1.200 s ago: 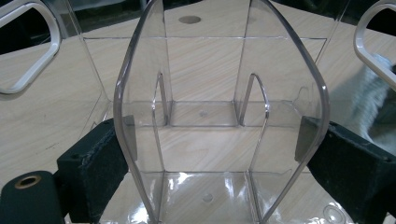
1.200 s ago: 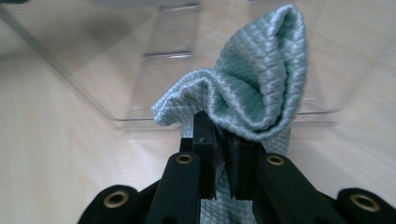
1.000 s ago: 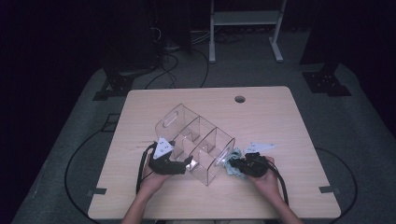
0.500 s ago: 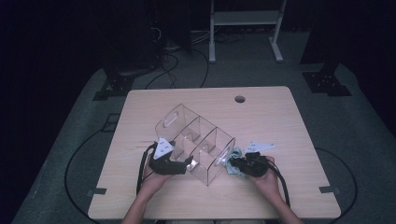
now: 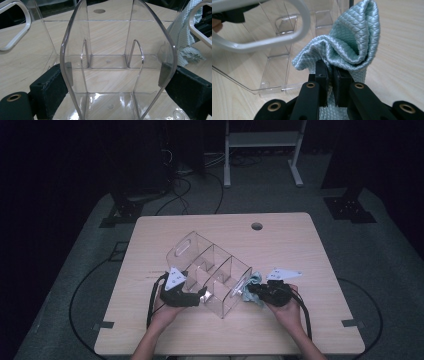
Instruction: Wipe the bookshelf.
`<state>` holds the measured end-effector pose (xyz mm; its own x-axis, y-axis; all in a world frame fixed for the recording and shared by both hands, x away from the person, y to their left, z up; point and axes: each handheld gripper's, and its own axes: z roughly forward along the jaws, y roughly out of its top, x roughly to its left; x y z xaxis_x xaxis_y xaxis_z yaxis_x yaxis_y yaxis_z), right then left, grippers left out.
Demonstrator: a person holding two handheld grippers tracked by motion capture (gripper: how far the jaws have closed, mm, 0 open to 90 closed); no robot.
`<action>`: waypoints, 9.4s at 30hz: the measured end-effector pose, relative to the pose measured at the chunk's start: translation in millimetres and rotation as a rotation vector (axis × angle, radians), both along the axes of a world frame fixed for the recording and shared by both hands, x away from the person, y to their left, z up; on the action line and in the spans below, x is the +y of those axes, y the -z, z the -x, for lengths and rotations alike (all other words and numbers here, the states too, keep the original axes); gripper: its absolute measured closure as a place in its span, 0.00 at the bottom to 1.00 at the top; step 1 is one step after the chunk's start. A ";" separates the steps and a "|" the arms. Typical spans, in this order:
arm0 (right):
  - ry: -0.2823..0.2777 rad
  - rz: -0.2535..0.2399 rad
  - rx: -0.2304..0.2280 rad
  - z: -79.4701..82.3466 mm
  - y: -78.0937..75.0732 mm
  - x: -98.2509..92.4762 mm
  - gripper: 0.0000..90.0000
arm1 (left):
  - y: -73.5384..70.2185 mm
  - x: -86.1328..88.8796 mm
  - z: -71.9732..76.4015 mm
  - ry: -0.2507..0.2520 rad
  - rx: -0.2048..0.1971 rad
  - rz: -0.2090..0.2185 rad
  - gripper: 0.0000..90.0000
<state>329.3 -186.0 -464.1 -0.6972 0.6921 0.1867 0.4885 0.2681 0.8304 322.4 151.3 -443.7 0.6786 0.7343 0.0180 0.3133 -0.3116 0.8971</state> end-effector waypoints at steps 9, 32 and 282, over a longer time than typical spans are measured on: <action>0.004 -0.012 -0.009 0.9 -1.5 -0.2 0.92 | 0.3 0.6 0.2 -0.002 0.003 0.001 0.09; -0.008 -0.030 -0.013 1.0 -1.1 0.5 0.92 | 0.3 0.5 -0.8 -0.004 0.009 0.002 0.09; 0.014 -0.034 -0.111 -6.1 -36.2 -4.7 0.93 | 1.0 -2.7 -1.3 -0.016 0.017 0.016 0.08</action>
